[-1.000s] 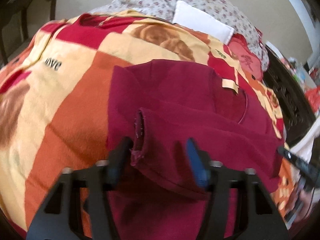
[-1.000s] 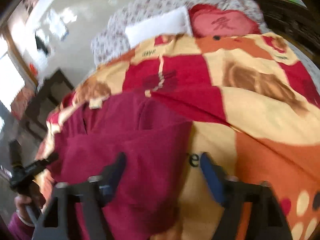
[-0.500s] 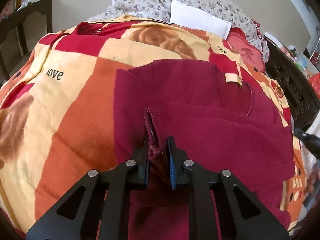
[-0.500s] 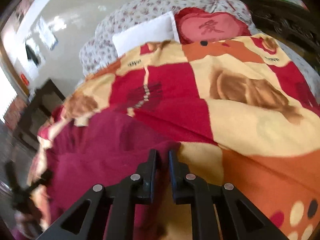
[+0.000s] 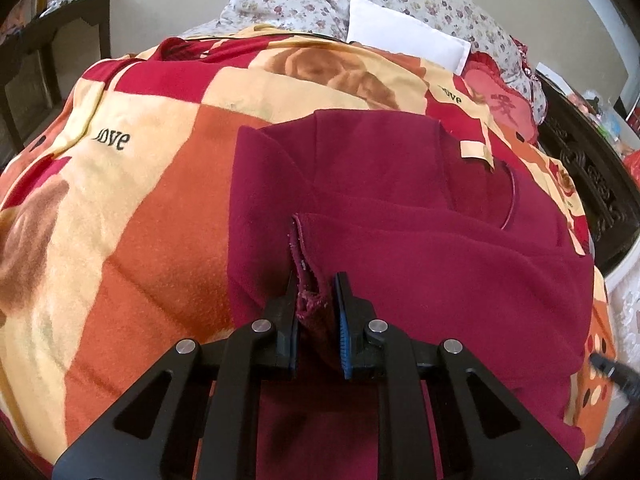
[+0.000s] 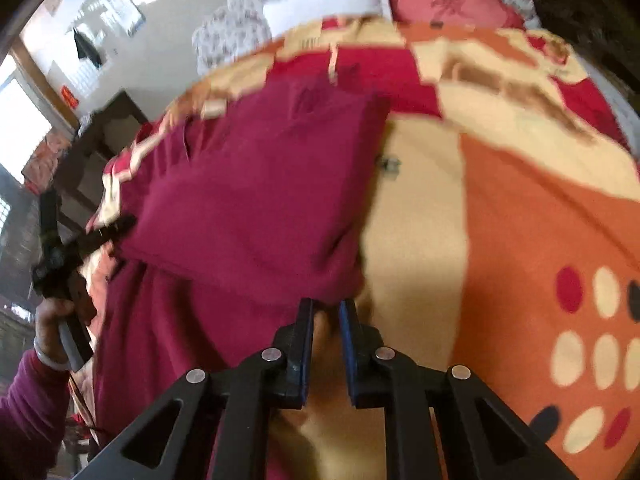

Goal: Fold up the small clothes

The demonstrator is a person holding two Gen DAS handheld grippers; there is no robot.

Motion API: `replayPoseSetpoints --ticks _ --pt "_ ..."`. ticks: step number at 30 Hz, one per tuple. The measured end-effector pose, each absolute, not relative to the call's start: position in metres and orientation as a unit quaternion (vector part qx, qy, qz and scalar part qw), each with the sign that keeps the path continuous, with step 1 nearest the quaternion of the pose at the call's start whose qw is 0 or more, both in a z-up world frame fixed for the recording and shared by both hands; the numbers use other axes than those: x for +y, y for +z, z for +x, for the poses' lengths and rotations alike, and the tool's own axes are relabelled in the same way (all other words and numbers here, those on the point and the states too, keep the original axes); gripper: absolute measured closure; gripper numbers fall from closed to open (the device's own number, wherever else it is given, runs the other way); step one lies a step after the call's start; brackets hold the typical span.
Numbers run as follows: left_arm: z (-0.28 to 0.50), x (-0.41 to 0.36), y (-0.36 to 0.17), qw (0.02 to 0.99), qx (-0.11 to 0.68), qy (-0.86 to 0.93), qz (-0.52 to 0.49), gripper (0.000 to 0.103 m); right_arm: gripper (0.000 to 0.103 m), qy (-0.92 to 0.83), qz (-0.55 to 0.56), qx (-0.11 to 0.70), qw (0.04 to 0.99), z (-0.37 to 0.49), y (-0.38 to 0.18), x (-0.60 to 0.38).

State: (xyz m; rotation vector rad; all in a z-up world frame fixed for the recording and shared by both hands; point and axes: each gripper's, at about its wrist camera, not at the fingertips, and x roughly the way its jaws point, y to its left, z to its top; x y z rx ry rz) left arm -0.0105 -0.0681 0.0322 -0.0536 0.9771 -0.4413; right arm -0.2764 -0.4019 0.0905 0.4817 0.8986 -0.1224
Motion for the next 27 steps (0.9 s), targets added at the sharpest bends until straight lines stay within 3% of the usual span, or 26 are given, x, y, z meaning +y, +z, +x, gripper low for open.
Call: replayPoseSetpoints --ticks 2,3,4,5,6,9,14,19,22,27 --pt "-0.012 -0.068 0.032 0.86 0.465 -0.209 -0.028 0.089 0.087 -0.075 0.258 0.389 0.881 -0.272 0.102 -0.417" --pt "-0.013 -0.067 0.032 0.86 0.465 -0.208 -0.028 0.089 0.063 -0.084 0.26 0.379 0.884 -0.265 0.104 -0.421" --pt "-0.013 -0.067 0.031 0.86 0.465 -0.207 -0.029 0.089 0.03 -0.099 0.254 0.375 0.886 -0.253 0.103 -0.425" --pt "-0.014 -0.068 0.031 0.861 0.465 -0.207 -0.029 0.089 0.022 -0.103 0.249 0.377 0.886 -0.244 0.1 -0.426" --pt "-0.014 -0.067 0.031 0.861 0.464 -0.207 -0.03 0.089 0.023 -0.097 0.242 0.391 0.883 -0.227 0.092 -0.426" --pt "-0.014 -0.065 0.034 0.862 0.461 -0.208 -0.038 0.089 0.087 -0.086 0.215 0.418 0.878 -0.2 0.084 -0.426" --pt "-0.012 -0.065 0.029 0.86 0.464 -0.212 -0.03 0.089 0.087 -0.14 0.209 0.404 0.879 -0.185 0.075 -0.443" --pt "-0.022 -0.055 0.037 0.859 0.461 -0.222 -0.03 0.088 0.087 -0.124 0.213 0.385 0.89 -0.218 0.11 -0.43" --pt "-0.03 -0.049 0.043 0.858 0.463 -0.22 -0.02 0.076 0.087 -0.061 0.202 0.404 0.89 -0.241 0.113 -0.397" --pt "-0.053 -0.032 0.048 0.841 0.484 -0.236 -0.052 0.062 0.087 -0.071 0.179 0.461 0.866 -0.238 0.057 -0.381"
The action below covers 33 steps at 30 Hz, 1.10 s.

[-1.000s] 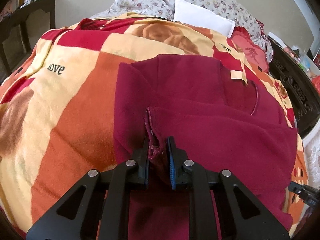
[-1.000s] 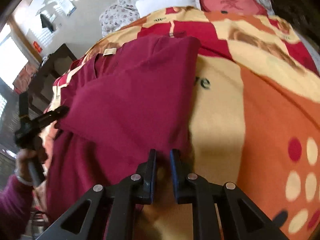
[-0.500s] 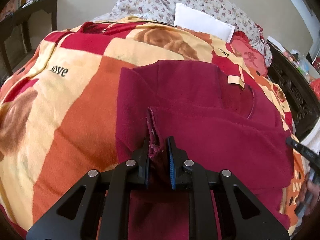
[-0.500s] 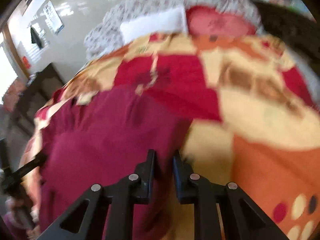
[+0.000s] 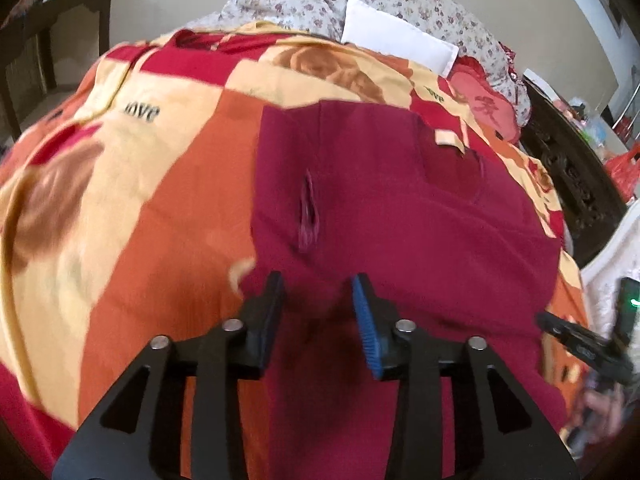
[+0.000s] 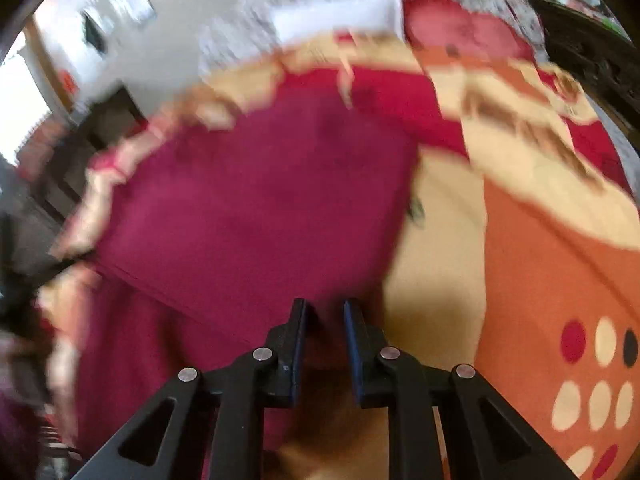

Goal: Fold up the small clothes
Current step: 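Grasp the shirt hem with the left tool and lift it toward the collar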

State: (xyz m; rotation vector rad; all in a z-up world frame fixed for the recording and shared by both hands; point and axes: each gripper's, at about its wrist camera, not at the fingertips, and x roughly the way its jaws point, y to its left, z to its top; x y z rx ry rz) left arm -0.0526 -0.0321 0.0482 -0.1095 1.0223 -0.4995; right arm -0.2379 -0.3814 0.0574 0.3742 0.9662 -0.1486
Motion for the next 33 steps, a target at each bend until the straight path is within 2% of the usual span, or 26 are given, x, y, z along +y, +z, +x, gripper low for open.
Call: replayPoseSetpoints --ticks 2,5,6,7,9,20,33 --pt "-0.066 -0.027 0.049 0.828 0.499 -0.25 -0.056 0.057 0.087 -0.073 0.211 0.452 0.863 -0.243 0.07 -0.386" --pt "-0.093 -0.013 0.049 0.806 0.524 -0.27 -0.052 0.055 0.084 -0.046 0.243 0.419 0.874 -0.271 0.097 -0.384" --pt "-0.101 -0.009 0.049 0.804 0.527 -0.272 -0.049 0.055 0.076 -0.033 0.242 0.417 0.876 -0.285 0.104 -0.381" --pt "-0.109 -0.004 0.049 0.803 0.529 -0.273 -0.045 0.054 0.056 -0.023 0.241 0.421 0.874 -0.296 0.107 -0.376" --pt "-0.128 0.008 0.047 0.797 0.537 -0.273 -0.036 0.051 0.042 -0.011 0.238 0.423 0.874 -0.32 0.111 -0.366" --pt "-0.203 0.051 0.026 0.745 0.599 -0.286 -0.063 0.049 0.042 0.007 0.315 0.455 0.833 -0.44 0.069 -0.333" --pt "-0.236 0.059 0.022 0.726 0.619 -0.29 -0.073 0.049 0.042 0.007 0.331 0.467 0.82 -0.455 0.043 -0.322"
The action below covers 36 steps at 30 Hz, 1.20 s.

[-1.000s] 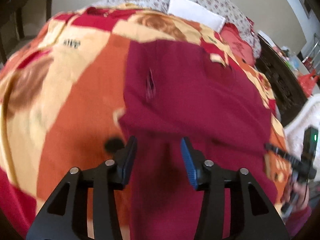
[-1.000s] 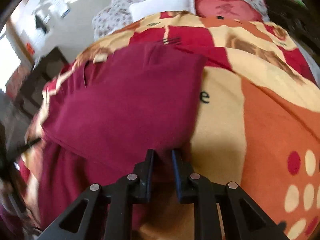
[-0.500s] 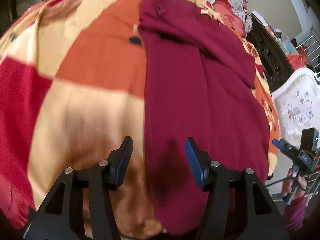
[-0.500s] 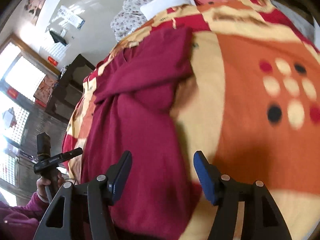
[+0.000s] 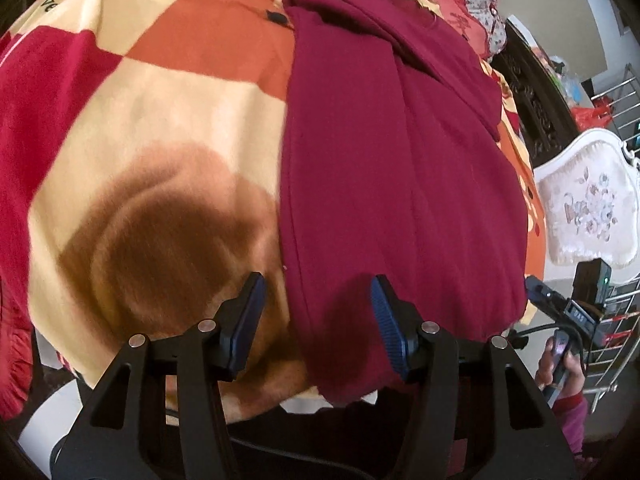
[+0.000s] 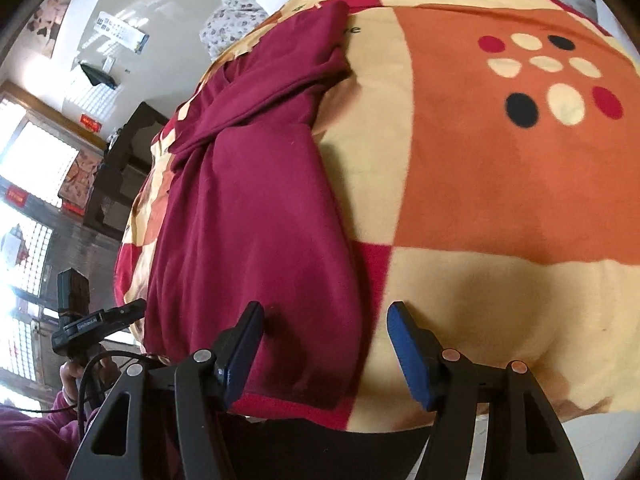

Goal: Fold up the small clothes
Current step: 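Grasp the shirt hem with the left tool and lift it toward the collar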

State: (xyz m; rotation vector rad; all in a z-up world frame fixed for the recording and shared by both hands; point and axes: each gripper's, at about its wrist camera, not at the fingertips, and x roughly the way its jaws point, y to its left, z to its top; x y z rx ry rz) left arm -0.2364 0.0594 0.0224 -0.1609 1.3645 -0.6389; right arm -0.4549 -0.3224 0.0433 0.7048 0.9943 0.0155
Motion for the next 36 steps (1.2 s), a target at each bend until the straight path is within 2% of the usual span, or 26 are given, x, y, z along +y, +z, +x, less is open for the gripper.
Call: replayPoseSetpoints --ticks 6,8,11,12,13,14,15,16,17,22,25,28,31,34,36 --pt "-0.239 0.05 0.021 0.729 0.62 -0.285 -0.054 0.048 0.042 0.01 0.358 0.454 0.816 -0.454 0.037 -0.328" --pt "-0.239 0.047 0.021 0.728 0.621 -0.285 -0.05 0.04 0.042 0.012 0.367 0.447 0.816 -0.456 0.035 -0.329" --pt "-0.241 0.04 0.022 0.727 0.619 -0.295 -0.035 0.041 0.042 0.019 0.362 0.445 0.818 -0.456 0.034 -0.327" --pt "-0.242 0.039 0.022 0.728 0.617 -0.298 -0.034 0.043 0.054 0.023 0.351 0.449 0.822 -0.456 0.034 -0.324" --pt "-0.242 0.038 0.022 0.728 0.614 -0.305 -0.033 0.062 0.07 0.03 0.34 0.452 0.824 -0.454 0.035 -0.321" --pt "-0.243 0.036 0.022 0.729 0.612 -0.305 -0.026 0.087 0.073 0.036 0.34 0.449 0.826 -0.455 0.037 -0.318" --pt "-0.243 0.035 0.022 0.726 0.613 -0.312 -0.02 0.096 0.078 0.039 0.342 0.443 0.828 -0.456 0.039 -0.317" --pt "-0.243 0.034 0.022 0.72 0.615 -0.319 -0.024 0.096 0.092 0.041 0.339 0.44 0.83 -0.457 0.043 -0.315" --pt "-0.241 0.036 0.026 0.718 0.614 -0.325 -0.03 0.096 0.094 0.045 0.338 0.438 0.832 -0.458 0.047 -0.313" --pt "-0.24 0.066 0.073 0.743 0.565 -0.359 -0.024 0.097 0.094 0.097 0.329 0.42 0.84 -0.469 0.084 -0.289" --pt "-0.238 0.087 0.084 0.76 0.554 -0.338 -0.007 0.097 0.094 0.134 0.334 0.438 0.824 -0.473 0.086 -0.269" --pt "-0.237 0.102 0.062 0.75 0.581 -0.317 -0.008 0.097 0.094 0.116 0.317 0.477 0.812 -0.471 0.06 -0.258" --pt "-0.237 0.106 0.031 0.731 0.614 -0.298 -0.031 0.097 0.094 0.112 0.366 0.479 0.79 -0.471 0.035 -0.268" --pt "-0.237 0.106 0.029 0.732 0.613 -0.295 -0.048 0.097 0.094 0.113 0.393 0.477 0.778 -0.471 0.034 -0.277" --pt "-0.235 0.109 0.032 0.729 0.611 -0.303 -0.062 0.096 0.088 0.111 0.388 0.483 0.777 -0.47 0.036 -0.277"
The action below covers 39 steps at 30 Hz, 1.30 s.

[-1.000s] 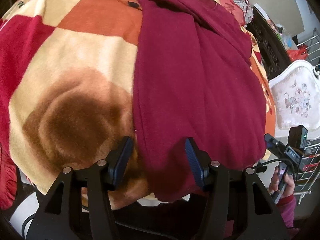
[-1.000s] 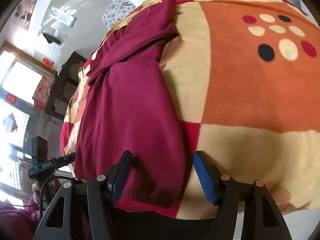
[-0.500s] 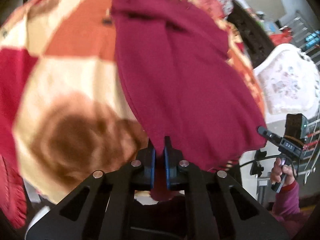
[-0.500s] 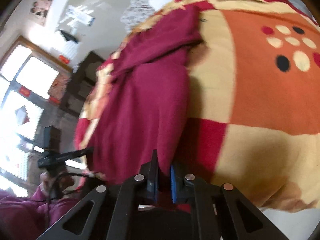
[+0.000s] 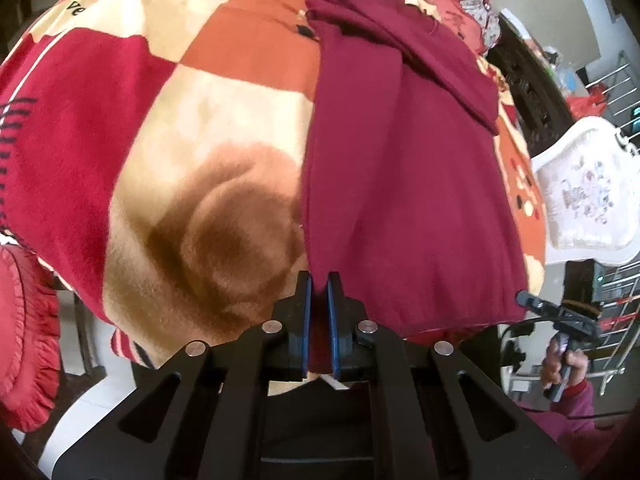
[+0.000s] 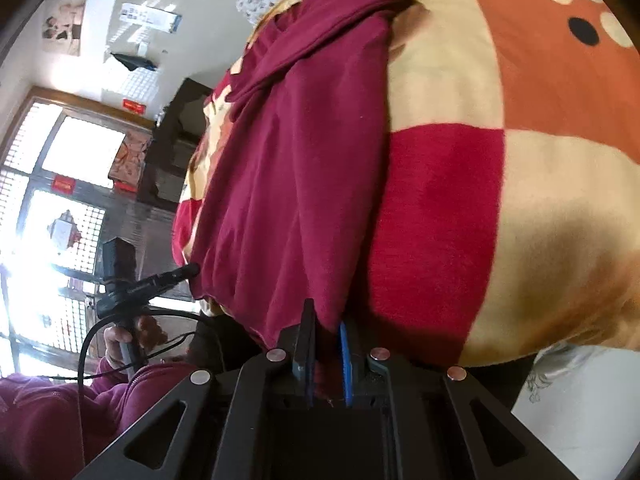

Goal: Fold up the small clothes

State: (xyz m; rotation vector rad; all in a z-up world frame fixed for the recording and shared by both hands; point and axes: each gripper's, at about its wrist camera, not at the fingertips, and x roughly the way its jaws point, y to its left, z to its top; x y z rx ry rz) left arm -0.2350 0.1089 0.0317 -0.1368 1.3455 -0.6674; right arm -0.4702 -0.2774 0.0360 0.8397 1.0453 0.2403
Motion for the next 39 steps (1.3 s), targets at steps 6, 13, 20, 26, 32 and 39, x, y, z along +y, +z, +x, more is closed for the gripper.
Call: replayPoseSetpoints --ticks 6,13,20,26,32,39 --pt "-0.234 0.104 0.026 0.717 0.622 -0.305 -0.078 0.055 0.057 0.142 0.402 0.463 0.777 -0.468 0.037 -0.27" --pt "-0.244 0.089 0.012 0.703 0.636 -0.312 -0.068 0.056 0.087 0.144 0.375 0.452 0.796 -0.467 0.041 -0.261" --pt "-0.232 0.082 0.065 0.718 0.594 -0.359 -0.059 0.096 0.093 0.171 0.397 0.366 0.824 -0.452 0.085 -0.286" --pt "-0.18 0.07 0.114 0.747 0.53 -0.383 -0.118 0.096 0.094 0.17 0.39 0.29 0.857 -0.404 0.127 -0.321" --pt "-0.113 0.027 0.142 0.782 0.47 -0.388 -0.126 0.096 0.094 0.151 0.374 0.249 0.881 -0.328 0.148 -0.366" --pt "-0.002 -0.033 0.136 0.816 0.45 -0.342 -0.12 0.096 0.094 0.094 0.391 0.261 0.878 -0.23 0.135 -0.428"
